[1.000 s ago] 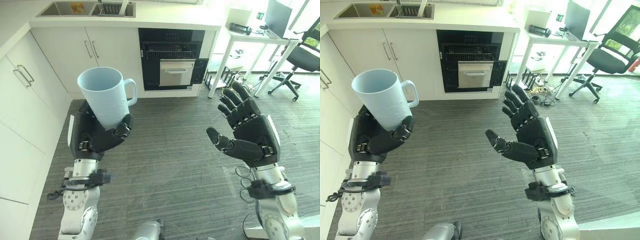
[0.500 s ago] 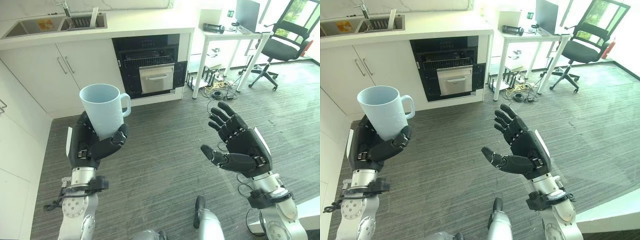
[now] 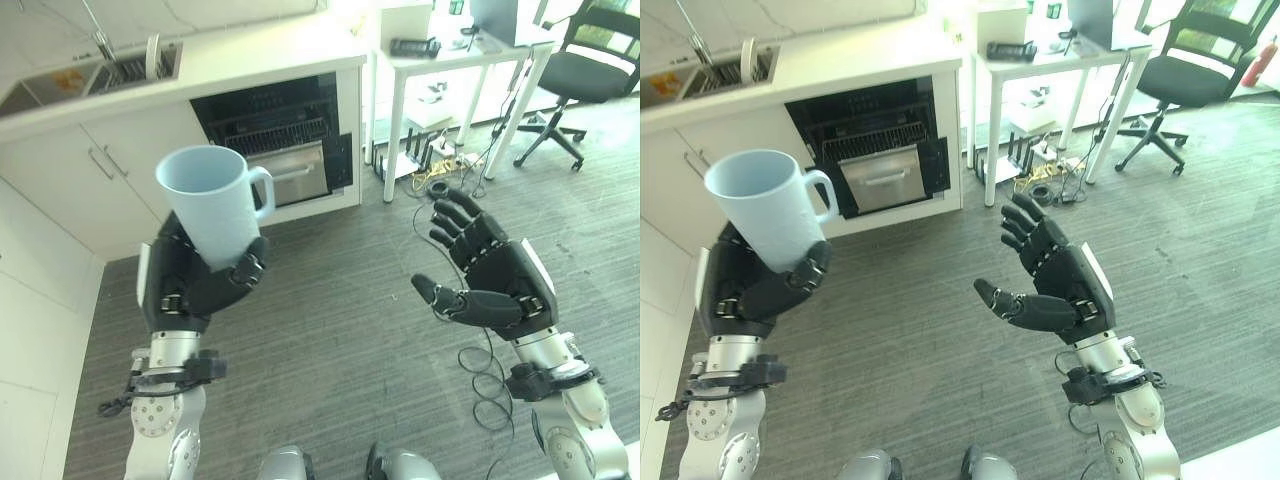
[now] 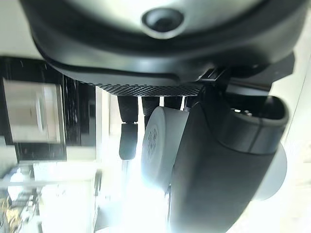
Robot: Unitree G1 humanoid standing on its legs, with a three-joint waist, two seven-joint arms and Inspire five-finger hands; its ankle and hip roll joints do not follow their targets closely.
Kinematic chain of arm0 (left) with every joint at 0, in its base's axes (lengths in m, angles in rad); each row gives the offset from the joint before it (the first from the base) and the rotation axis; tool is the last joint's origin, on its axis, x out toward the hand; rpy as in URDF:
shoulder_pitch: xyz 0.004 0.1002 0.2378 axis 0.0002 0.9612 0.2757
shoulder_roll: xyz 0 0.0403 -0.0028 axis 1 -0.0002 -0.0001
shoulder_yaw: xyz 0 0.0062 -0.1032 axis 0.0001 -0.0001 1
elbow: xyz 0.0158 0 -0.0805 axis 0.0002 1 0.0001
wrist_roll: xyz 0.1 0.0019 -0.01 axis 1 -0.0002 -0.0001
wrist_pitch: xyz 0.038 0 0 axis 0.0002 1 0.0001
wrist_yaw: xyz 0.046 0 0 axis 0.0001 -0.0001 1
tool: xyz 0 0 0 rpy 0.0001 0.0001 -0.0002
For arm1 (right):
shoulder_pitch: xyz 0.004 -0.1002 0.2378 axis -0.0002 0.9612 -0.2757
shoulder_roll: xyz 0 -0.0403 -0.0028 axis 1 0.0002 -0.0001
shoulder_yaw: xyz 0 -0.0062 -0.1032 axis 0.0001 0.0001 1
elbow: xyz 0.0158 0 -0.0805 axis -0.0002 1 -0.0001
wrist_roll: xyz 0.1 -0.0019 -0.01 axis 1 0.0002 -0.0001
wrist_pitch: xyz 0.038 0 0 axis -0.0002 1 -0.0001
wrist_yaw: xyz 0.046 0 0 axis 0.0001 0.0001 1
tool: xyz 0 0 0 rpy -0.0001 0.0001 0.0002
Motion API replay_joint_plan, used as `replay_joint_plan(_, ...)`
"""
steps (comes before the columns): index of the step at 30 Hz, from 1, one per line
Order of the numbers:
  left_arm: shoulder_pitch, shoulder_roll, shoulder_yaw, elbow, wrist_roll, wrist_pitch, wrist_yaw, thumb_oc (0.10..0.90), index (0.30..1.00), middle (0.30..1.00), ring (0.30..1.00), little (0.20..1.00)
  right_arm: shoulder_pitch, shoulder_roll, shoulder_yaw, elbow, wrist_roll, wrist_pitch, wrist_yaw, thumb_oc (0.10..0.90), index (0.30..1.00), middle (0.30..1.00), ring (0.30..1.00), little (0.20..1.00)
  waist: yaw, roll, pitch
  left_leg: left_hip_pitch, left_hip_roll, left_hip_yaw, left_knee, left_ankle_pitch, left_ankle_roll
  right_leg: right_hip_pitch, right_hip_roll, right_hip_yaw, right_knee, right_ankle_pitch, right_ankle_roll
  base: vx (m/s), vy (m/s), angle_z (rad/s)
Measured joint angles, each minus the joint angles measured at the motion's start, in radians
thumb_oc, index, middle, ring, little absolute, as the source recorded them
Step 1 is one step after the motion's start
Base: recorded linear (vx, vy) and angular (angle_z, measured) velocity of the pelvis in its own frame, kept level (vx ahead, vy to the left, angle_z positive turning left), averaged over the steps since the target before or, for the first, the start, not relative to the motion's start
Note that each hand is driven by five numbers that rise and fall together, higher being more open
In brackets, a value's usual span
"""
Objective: Place the dishes in the dishwasher.
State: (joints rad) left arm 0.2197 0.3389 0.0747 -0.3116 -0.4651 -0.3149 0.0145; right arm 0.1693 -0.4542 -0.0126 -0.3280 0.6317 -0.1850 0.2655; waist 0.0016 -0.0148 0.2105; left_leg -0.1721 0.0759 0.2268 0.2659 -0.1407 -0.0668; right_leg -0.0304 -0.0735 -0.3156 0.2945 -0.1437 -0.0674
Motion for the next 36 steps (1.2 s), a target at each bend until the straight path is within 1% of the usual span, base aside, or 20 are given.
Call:
replay_joint_plan(2,0.016,-0.002,-0.001,0.012,-0.001,-0.003,-0.008,0.400,0.300,0.300,0.300,0.300,0.032,0.017,0.000,-0.001,-0.002,-0.003,0.001,0.800,0.900,0.900,0.900,0.900,0.001,0.043,0.000,-0.126,0.056,-0.049,0.028,0.024,-0.015,0.003,0.054,-0.031,0.005,-0.042,0.006,0.30,0.145,0.15)
replay_joint_plan(5,0.036,-0.010,0.002,0.039,-0.006,-0.005,-0.006,0.400,0.300,0.300,0.300,0.300,0.083,0.002,-0.008,0.003,-0.003,0.006,0.008,0.800,0.900,0.900,0.900,0.900,0.021,0.056,0.006,-0.222,0.101,-0.180,0.025,0.070,-0.042,-0.005,0.063,-0.031,0.065,-0.094,-0.017,0.33,0.226,0.12)
replay_joint_plan(8,0.035,-0.020,0.005,0.044,-0.013,-0.013,-0.018,0.400,0.300,0.300,0.300,0.300,0.086,-0.017,-0.014,-0.014,-0.003,0.008,0.008,0.800,0.900,0.900,0.900,0.900,0.040,0.065,0.009,-0.203,0.087,-0.172,0.033,0.076,-0.021,0.006,0.037,0.004,0.098,-0.130,0.021,0.36,0.272,-0.24)
replay_joint_plan(10,0.028,-0.016,0.004,0.052,-0.024,-0.021,-0.020,0.400,0.300,0.300,0.300,0.300,0.107,-0.020,-0.024,-0.032,-0.002,0.010,0.012,0.800,0.900,0.900,0.900,0.900,0.047,0.068,0.007,-0.101,0.047,-0.145,0.024,0.098,0.023,0.068,0.003,0.023,0.112,-0.154,0.071,0.34,0.267,-0.26)
replay_joint_plan(11,0.019,-0.010,0.007,0.058,-0.029,-0.030,-0.021,0.400,0.300,0.300,0.300,0.300,0.113,-0.007,-0.028,-0.037,-0.001,0.010,0.010,0.800,0.900,0.900,0.900,0.900,0.052,0.029,0.011,-0.077,0.016,-0.123,0.025,0.138,0.034,0.079,-0.033,0.049,0.122,-0.179,0.101,0.35,0.230,-0.21)
replay_joint_plan(13,-0.027,0.001,0.010,0.055,-0.033,-0.032,-0.024,0.400,0.300,0.300,0.300,0.300,0.115,0.024,-0.038,-0.062,-0.001,0.010,-0.001,0.800,0.900,0.900,0.900,0.900,0.063,0.004,0.003,-0.074,-0.030,-0.103,0.082,0.113,0.089,0.133,-0.079,0.050,0.092,-0.180,0.148,0.32,0.199,0.02)
replay_joint_plan(16,-0.119,0.011,0.009,0.055,-0.032,-0.030,-0.029,0.400,0.300,0.300,0.300,0.300,0.083,0.061,-0.031,-0.079,-0.002,0.010,-0.012,0.800,0.900,0.900,0.900,0.900,0.086,-0.042,0.000,-0.087,-0.095,-0.111,0.129,0.064,0.151,0.155,-0.131,0.011,0.069,-0.135,0.191,0.33,0.232,0.37)
replay_joint_plan(19,-0.126,0.031,0.018,0.056,-0.030,-0.016,-0.025,0.400,0.300,0.300,0.300,0.300,0.031,0.107,-0.007,-0.079,-0.003,0.011,-0.025,0.800,0.900,0.900,0.900,0.900,0.098,-0.041,0.001,-0.016,-0.132,-0.124,0.092,0.047,0.177,0.176,-0.163,0.006,0.119,-0.024,0.214,0.25,0.254,0.27)
replay_joint_plan(20,-0.126,0.043,0.030,0.055,-0.017,-0.016,-0.026,0.400,0.300,0.300,0.300,0.300,0.016,0.113,0.001,-0.079,-0.003,0.011,-0.024,0.800,0.900,0.900,0.900,0.900,0.103,-0.032,0.002,0.003,-0.133,-0.126,0.093,0.022,0.210,0.149,-0.173,0.025,0.206,0.012,0.259,0.22,0.213,0.11)
replay_joint_plan(22,-0.122,0.046,0.048,0.055,0.005,-0.017,-0.017,0.400,0.300,0.300,0.300,0.300,-0.009,0.133,0.024,-0.084,-0.004,0.006,-0.025,0.800,0.900,0.900,0.900,0.900,0.098,-0.023,0.008,0.014,-0.146,-0.120,0.116,-0.014,0.233,-0.012,-0.223,0.093,0.491,0.061,0.251,0.21,0.065,-0.03)
replay_joint_plan(23,-0.113,0.047,0.042,0.058,0.008,-0.013,-0.001,0.400,0.300,0.300,0.300,0.300,-0.002,0.130,0.048,-0.083,-0.005,0.005,-0.025,0.800,0.900,0.900,0.900,0.900,0.084,-0.013,0.008,0.033,-0.151,-0.112,0.104,-0.027,0.223,-0.077,-0.232,0.085,0.549,0.018,0.196,0.21,-0.075,-0.01)
replay_joint_plan(25,-0.089,0.050,0.035,0.055,0.028,-0.012,-0.002,0.400,0.300,0.300,0.300,0.300,0.034,0.085,0.074,-0.080,-0.013,0.005,-0.021,0.800,0.900,0.900,0.900,0.900,0.080,0.011,0.009,0.090,-0.146,-0.107,-0.005,0.003,0.179,-0.111,-0.154,0.027,0.338,-0.024,0.156,0.16,-0.145,-0.04)
replay_joint_plan(26,-0.084,0.050,0.037,0.057,0.037,-0.012,0.002,0.400,0.300,0.300,0.300,0.300,0.042,0.072,0.075,-0.068,-0.013,0.005,-0.014,0.800,0.900,0.900,0.900,0.900,0.083,0.004,0.010,0.101,-0.124,-0.070,-0.014,-0.040,-0.039,-0.096,-0.098,-0.003,0.156,-0.005,0.115,0.12,-0.154,-0.16)
replay_joint_plan(27,-0.089,0.074,0.047,0.065,0.038,-0.016,0.007,0.400,0.300,0.300,0.300,0.300,0.042,0.091,0.073,-0.050,-0.012,0.003,-0.006,0.800,0.900,0.900,0.900,0.900,0.081,-0.046,0.012,0.037,-0.122,-0.065,0.120,-0.077,0.024,-0.104,-0.126,-0.005,0.042,0.016,0.115,0.13,-0.132,-0.05)
replay_joint_plan(28,-0.105,0.108,0.052,0.060,0.039,-0.015,0.021,0.400,0.300,0.300,0.300,0.300,0.040,0.072,0.041,-0.062,-0.007,-0.003,0.000,0.800,0.900,0.900,0.900,0.900,0.072,-0.059,0.001,-0.031,-0.019,-0.139,0.206,-0.109,0.111,-0.154,-0.169,0.013,0.034,0.015,0.194,0.18,-0.150,-0.20)
replay_joint_plan(29,-0.110,0.100,0.071,0.074,0.037,-0.013,0.030,0.400,0.300,0.300,0.300,0.300,0.013,0.067,0.029,-0.027,-0.006,-0.005,0.017,0.800,0.900,0.900,0.900,0.900,0.080,-0.082,0.025,-0.022,-0.050,-0.097,0.227,-0.136,0.114,-0.182,-0.227,0.034,0.049,0.018,0.211,0.22,-0.163,-0.35)
replay_joint_plan(30,-0.107,0.063,0.067,0.111,0.038,0.005,0.044,0.400,0.300,0.300,0.300,0.300,0.020,0.064,0.023,-0.003,-0.001,0.000,0.019,0.800,0.900,0.900,0.900,0.900,0.072,-0.059,0.038,0.014,-0.054,-0.086,0.197,-0.134,0.140,-0.226,-0.230,0.051,0.083,0.019,0.212,0.35,-0.262,-0.37)
replay_joint_plan(31,-0.096,0.044,0.066,0.116,0.038,0.008,0.054,0.400,0.300,0.300,0.300,0.300,0.029,0.064,0.019,-0.011,-0.001,0.000,0.030,0.800,0.900,0.900,0.900,0.900,0.045,-0.041,0.050,0.038,-0.065,-0.088,0.157,-0.122,0.150,-0.280,-0.229,0.073,0.093,0.041,0.242,0.46,-0.338,-0.02)
replay_joint_plan(33,-0.095,0.024,0.052,0.121,0.046,0.008,0.060,0.400,0.300,0.300,0.300,0.300,0.032,0.066,0.030,-0.026,-0.001,-0.002,0.038,0.800,0.900,0.900,0.900,0.900,-0.005,0.008,0.077,0.105,-0.083,-0.135,0.102,-0.135,0.139,-0.462,-0.203,0.144,0.081,0.060,0.239,0.62,-0.535,0.65)
replay_joint_plan(36,-0.031,0.021,0.037,0.058,0.034,0.009,0.047,0.400,0.300,0.300,0.300,0.300,0.060,0.039,0.033,-0.041,-0.002,0.000,0.037,0.800,0.900,0.900,0.900,0.900,-0.001,-0.006,0.076,0.275,-0.097,-0.167,0.039,-0.191,0.079,-0.426,-0.195,0.097,0.140,0.066,0.185,0.55,-0.524,0.83)
